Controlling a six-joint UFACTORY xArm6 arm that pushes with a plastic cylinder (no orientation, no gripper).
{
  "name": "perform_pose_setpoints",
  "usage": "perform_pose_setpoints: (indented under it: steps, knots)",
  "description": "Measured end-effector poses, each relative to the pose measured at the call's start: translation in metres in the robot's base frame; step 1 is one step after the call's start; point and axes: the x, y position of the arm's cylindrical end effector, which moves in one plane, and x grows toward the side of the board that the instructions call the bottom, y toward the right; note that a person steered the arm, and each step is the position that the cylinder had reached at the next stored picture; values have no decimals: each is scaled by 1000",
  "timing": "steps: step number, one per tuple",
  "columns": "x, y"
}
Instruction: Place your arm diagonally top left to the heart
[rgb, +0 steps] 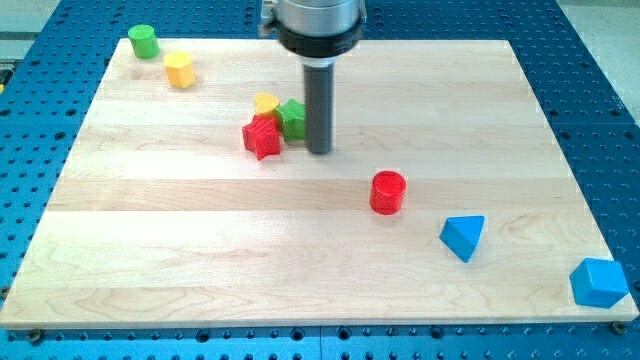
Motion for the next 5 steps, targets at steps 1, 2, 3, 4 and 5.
perform_pose_setpoints:
  steps: [1, 2, 3, 4, 5]
  knots:
    - [-4, 22]
    - [-16, 20]
    - [-44, 20]
    - [-69, 19]
    - [-97, -5]
